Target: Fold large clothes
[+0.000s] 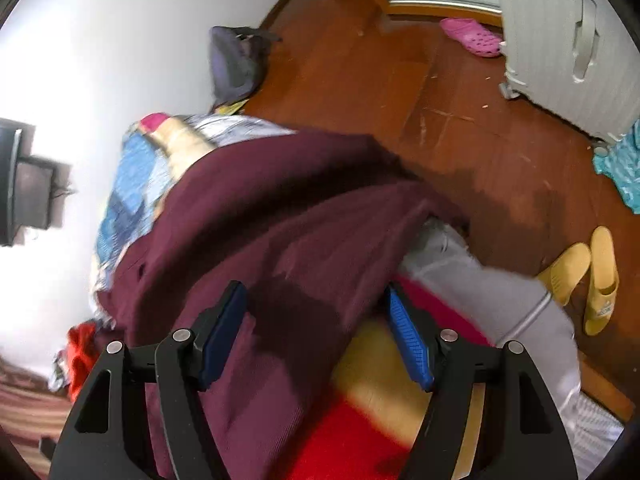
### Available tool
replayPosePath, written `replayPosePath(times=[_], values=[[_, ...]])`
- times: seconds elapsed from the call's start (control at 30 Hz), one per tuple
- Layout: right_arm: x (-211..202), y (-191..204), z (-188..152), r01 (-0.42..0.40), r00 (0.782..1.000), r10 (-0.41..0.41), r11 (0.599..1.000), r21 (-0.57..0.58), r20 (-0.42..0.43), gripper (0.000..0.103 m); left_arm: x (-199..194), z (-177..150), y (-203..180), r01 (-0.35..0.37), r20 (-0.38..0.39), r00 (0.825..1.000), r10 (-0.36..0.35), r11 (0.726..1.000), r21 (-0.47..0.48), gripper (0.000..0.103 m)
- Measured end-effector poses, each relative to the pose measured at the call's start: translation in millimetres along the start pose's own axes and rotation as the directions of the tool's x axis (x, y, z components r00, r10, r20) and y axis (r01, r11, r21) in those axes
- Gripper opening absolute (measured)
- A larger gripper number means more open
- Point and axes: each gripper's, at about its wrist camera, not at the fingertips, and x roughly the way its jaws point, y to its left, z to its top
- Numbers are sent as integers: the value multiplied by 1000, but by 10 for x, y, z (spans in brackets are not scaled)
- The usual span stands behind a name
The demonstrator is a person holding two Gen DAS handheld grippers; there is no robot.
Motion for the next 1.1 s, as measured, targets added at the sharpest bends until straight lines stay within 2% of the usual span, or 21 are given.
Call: replayPosePath(times=[0.07,0.13,0.17,0.23,0.4,0.43,0.53,0.63,0.7,0.73,0.8,0.83,0.87,0.97,1.1], values=[[51,-9,41,22,1000,-22,1000,12,4,33,10,-26,41,-6,-8,1000,6,1000,-8,70],[21,-5,61,33,999,-33,999,20,21,21,9,-44,75,-12,-11,1000,12,1000,-14,70],[-22,19,60,54,998,-55,998,10,36,10,5,-50,87,-16,-11,1000,15,1000,-16,70],[-152,75,42,58,996,-57,998,-12,71,8,-16,-61,120,-21,-8,1000,21,1000,-21,70],[-695,403,-87,-31,983,53,992,-124,178,3,-82,-66,178,-18,10,1000,18,999,-32,70],[-883,554,-142,-69,972,107,981,-179,210,3,-103,-71,185,-13,15,1000,14,999,-34,70],[-1265,1059,-304,-83,941,191,931,-356,279,3,-159,-85,178,-4,30,1000,5,999,-34,70],[-1439,1374,-460,-29,927,198,884,-466,318,3,-229,-110,184,6,46,999,-4,999,-34,70],[-1428,1429,-526,20,931,160,875,-484,327,4,-291,-138,201,9,59,998,-7,1000,-30,70],[-1371,1400,-544,17,946,141,877,-481,291,6,-310,-148,208,8,62,998,-7,1000,-27,70],[-1216,1243,-522,-14,969,119,901,-433,215,27,-336,-172,238,1,65,998,0,1000,-22,70],[-1144,1144,-503,-26,975,113,914,-406,193,46,-339,-180,252,-1,63,998,3,1000,-23,70],[-1082,1017,-493,-27,979,100,929,-370,179,54,-338,-188,273,-3,61,998,4,1000,-27,70],[-952,702,-479,5,988,39,960,-281,150,54,-319,-213,328,-5,52,999,7,999,-45,71],[-786,275,-391,-11,997,22,989,-145,77,54,-245,-249,350,-9,25,1000,11,998,-63,71]])
